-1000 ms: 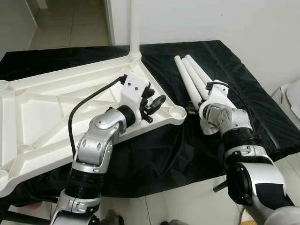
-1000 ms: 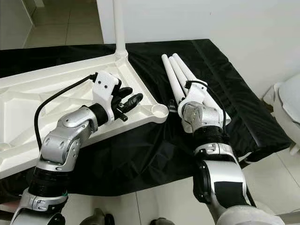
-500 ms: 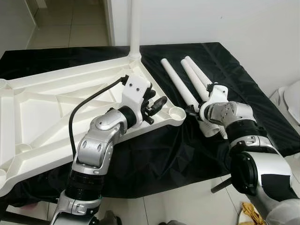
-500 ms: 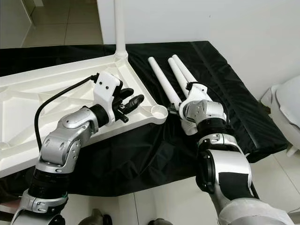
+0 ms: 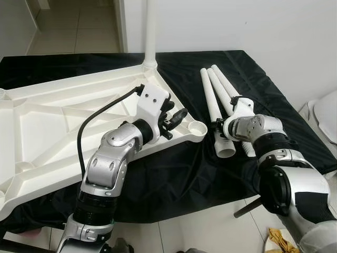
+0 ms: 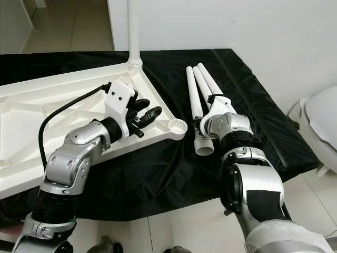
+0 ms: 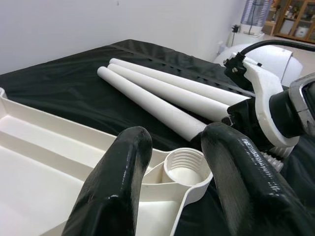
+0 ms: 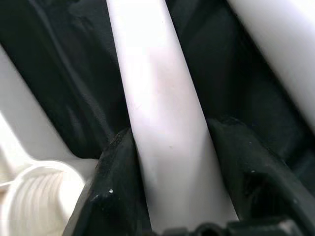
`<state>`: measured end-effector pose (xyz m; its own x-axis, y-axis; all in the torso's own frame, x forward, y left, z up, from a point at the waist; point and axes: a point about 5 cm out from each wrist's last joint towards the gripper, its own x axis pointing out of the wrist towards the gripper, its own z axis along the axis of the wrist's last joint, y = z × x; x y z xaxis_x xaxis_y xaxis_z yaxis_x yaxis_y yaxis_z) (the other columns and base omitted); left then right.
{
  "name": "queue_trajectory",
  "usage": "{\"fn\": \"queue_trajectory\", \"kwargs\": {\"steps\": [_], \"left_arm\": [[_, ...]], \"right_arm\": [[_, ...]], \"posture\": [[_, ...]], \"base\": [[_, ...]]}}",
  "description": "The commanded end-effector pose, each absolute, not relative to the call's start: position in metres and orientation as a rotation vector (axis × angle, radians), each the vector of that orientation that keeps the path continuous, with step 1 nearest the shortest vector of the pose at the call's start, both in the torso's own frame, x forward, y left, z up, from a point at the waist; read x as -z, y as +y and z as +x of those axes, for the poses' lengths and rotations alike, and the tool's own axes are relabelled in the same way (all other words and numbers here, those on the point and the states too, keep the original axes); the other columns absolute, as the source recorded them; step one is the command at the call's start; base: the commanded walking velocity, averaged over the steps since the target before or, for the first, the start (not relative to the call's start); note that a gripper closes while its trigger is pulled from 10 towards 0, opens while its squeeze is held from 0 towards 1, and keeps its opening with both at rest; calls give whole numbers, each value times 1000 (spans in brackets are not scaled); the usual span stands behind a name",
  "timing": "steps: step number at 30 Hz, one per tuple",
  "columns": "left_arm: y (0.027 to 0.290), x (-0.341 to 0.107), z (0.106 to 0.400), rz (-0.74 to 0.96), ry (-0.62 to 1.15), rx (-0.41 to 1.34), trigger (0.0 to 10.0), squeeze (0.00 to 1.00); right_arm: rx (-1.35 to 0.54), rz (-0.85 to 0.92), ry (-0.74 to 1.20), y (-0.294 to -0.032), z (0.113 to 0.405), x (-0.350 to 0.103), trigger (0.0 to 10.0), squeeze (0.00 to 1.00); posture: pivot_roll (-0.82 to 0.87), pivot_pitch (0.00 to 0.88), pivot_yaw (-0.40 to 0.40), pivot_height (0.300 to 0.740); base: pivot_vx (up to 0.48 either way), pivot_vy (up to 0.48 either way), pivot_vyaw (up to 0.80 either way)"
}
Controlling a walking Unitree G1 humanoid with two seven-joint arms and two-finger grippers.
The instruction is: Building children table
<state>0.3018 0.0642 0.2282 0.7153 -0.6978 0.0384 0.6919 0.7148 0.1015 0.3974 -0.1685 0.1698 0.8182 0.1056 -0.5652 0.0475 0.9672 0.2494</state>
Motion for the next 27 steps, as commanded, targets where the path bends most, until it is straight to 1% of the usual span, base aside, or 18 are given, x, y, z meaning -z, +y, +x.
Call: {"fn": "queue_trajectory", "kwargs": {"steps": [1, 4, 8, 10, 11, 14, 15, 17, 18, 19, 20, 22, 24, 25, 27], "left_arm": [[67, -228, 306, 93, -82, 687, 10000, 0], [68, -228, 307, 96, -80, 684, 10000, 0], [67, -232, 309, 88, -94, 690, 10000, 0], [67, -232, 309, 88, -94, 690, 10000, 0], [63, -230, 309, 78, -93, 701, 10000, 0], [61, -228, 308, 63, -93, 710, 10000, 0], [61, -228, 308, 63, -93, 710, 10000, 0], [60, -228, 310, 52, -95, 712, 10000, 0], [60, -230, 312, 32, -100, 714, 10000, 0], [60, -230, 312, 32, -100, 714, 10000, 0], [61, -234, 315, 6, -109, 718, 10000, 0], [62, -236, 316, -2, -113, 719, 10000, 0], [63, -244, 319, -38, -132, 733, 10000, 0], [63, -244, 319, -38, -132, 733, 10000, 0], [64, -249, 323, -30, -146, 741, 10000, 0]], "right_arm": [[-68, 304, 619, -164, 397, -168, 0, 0], [-77, 311, 613, -163, 398, -169, 0, 0], [-153, 304, 556, -160, 400, -174, 0, 0], [-153, 304, 556, -160, 400, -174, 0, 0], [-180, 289, 494, -161, 402, -180, 0, 0], [-187, 268, 437, -164, 402, -185, 0, 0], [-187, 268, 437, -164, 402, -185, 0, 0], [-154, 214, 345, -171, 403, -194, 0, 0], [-158, 208, 294, -175, 402, -203, 10000, 0], [-158, 208, 294, -175, 402, -203, 10000, 0], [-154, 209, 220, -183, 401, -216, 10000, 0], [-147, 211, 192, -187, 401, -221, 10000, 0], [-138, 209, 82, -198, 400, -237, 10000, 0], [-138, 209, 82, -198, 400, -237, 10000, 0], [-139, 218, -3, -205, 396, -246, 10000, 0]], "posture": [[-46, 72, -51, 740], [-46, 72, -51, 740], [-51, 72, -54, 740], [-51, 72, -54, 740], [-55, 77, -64, 740], [-56, 80, -66, 740], [-56, 80, -66, 740], [-56, 88, -72, 740], [-60, 84, -70, 740], [-60, 84, -70, 740], [-64, 82, -64, 740], [-64, 82, -64, 740], [-65, 74, -56, 740], [-65, 74, -56, 740], [-61, 71, -53, 740]], "base": [[0, 0, 0], [0, 0, 0], [0, 0, 0], [0, 0, 0], [0, 0, 0], [0, 0, 0], [0, 0, 0], [0, 0, 0], [0, 0, 0], [0, 0, 0], [0, 0, 0], [0, 0, 0], [0, 0, 0], [0, 0, 0], [0, 0, 0]]}}
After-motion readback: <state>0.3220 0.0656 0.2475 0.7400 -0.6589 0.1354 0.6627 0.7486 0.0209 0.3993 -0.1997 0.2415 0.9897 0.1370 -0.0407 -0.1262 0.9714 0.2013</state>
